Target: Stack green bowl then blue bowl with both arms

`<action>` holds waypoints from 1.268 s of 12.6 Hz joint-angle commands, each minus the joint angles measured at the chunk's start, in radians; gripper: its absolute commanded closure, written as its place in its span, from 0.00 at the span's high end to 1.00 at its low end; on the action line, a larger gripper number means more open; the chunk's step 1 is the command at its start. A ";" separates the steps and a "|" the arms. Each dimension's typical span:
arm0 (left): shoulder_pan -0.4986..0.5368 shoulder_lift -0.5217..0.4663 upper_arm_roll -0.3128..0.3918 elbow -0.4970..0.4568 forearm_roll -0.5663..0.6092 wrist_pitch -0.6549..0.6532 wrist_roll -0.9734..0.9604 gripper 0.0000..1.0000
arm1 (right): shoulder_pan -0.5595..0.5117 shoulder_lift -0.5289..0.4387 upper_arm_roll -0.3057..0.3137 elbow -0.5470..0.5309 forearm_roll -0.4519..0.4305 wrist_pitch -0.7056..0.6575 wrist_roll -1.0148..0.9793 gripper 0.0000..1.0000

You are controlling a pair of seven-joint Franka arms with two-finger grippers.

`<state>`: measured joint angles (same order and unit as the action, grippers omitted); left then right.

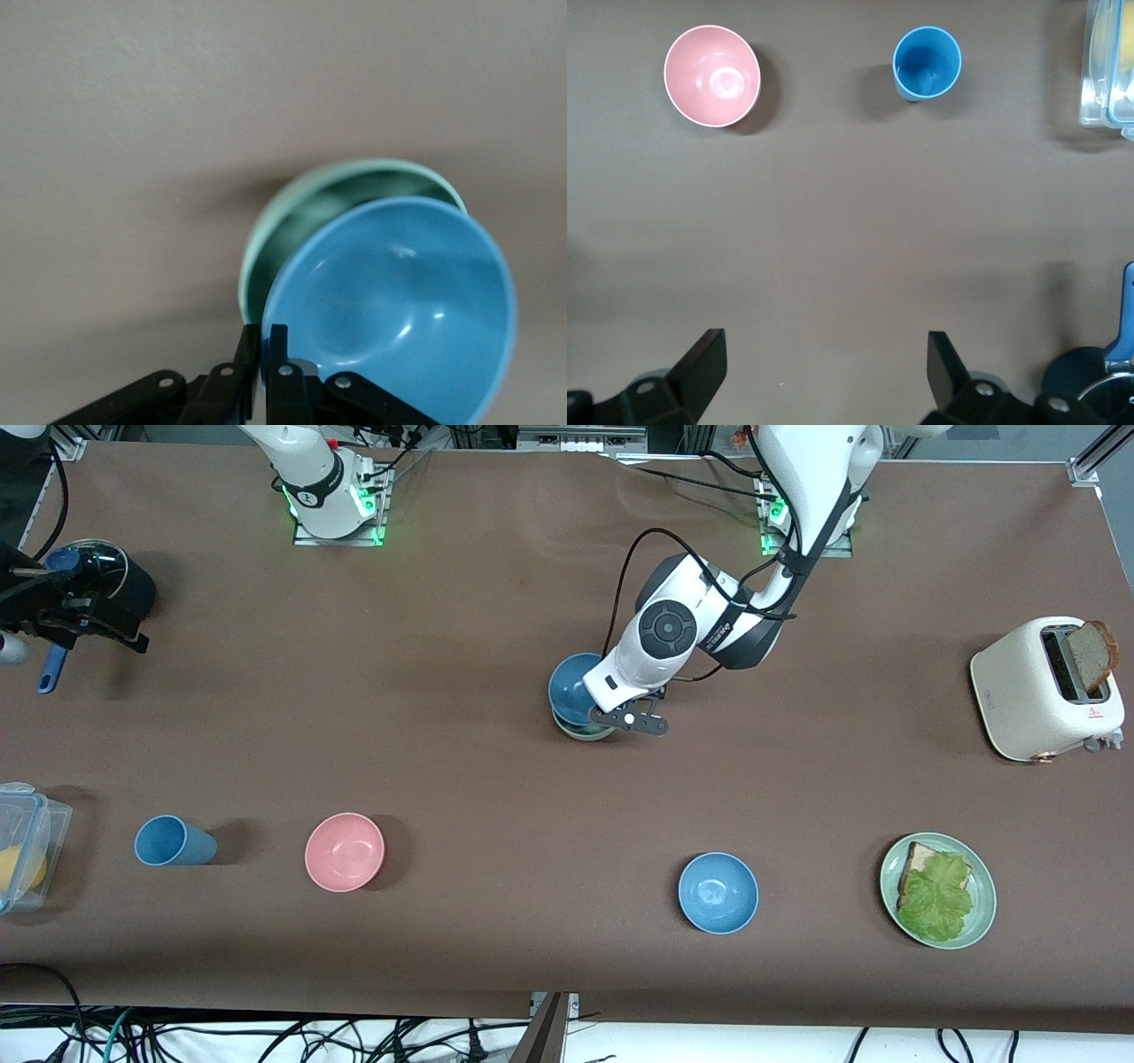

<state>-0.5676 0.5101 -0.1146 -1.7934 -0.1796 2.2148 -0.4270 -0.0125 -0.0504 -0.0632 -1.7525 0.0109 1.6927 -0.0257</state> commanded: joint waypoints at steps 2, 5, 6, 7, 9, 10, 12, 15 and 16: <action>0.040 -0.030 0.026 0.095 -0.078 -0.061 -0.016 1.00 | 0.003 0.007 -0.006 0.025 0.014 -0.025 0.003 1.00; 0.061 -0.031 0.084 0.224 -0.167 -0.223 -0.010 1.00 | 0.003 0.006 -0.007 0.025 0.014 -0.030 0.003 1.00; 0.070 -0.033 0.102 0.264 -0.173 -0.277 -0.010 1.00 | 0.003 0.004 -0.007 0.025 0.014 -0.030 0.004 1.00; 0.089 -0.036 0.116 0.314 -0.167 -0.344 -0.010 1.00 | 0.003 0.006 -0.010 0.025 0.014 -0.030 0.003 1.00; 0.147 -0.086 0.118 0.362 -0.146 -0.424 0.017 1.00 | 0.003 0.004 -0.012 0.027 0.014 -0.030 0.003 1.00; 0.185 -0.117 0.124 0.367 -0.147 -0.464 0.019 1.00 | 0.003 0.004 -0.010 0.027 0.014 -0.036 0.003 1.00; 0.273 -0.174 0.135 0.402 -0.115 -0.577 0.019 1.00 | 0.005 0.000 -0.009 0.027 0.012 -0.047 0.004 1.00; 0.402 -0.212 0.133 0.476 -0.035 -0.728 0.135 1.00 | 0.008 0.000 -0.003 0.028 0.012 -0.047 0.009 1.00; 0.428 -0.226 0.133 0.480 0.010 -0.751 0.199 1.00 | 0.008 0.000 -0.003 0.028 0.014 -0.047 0.009 1.00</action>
<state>-0.1795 0.2969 0.0290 -1.3385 -0.2279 1.5166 -0.3224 -0.0100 -0.0504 -0.0657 -1.7460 0.0115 1.6704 -0.0257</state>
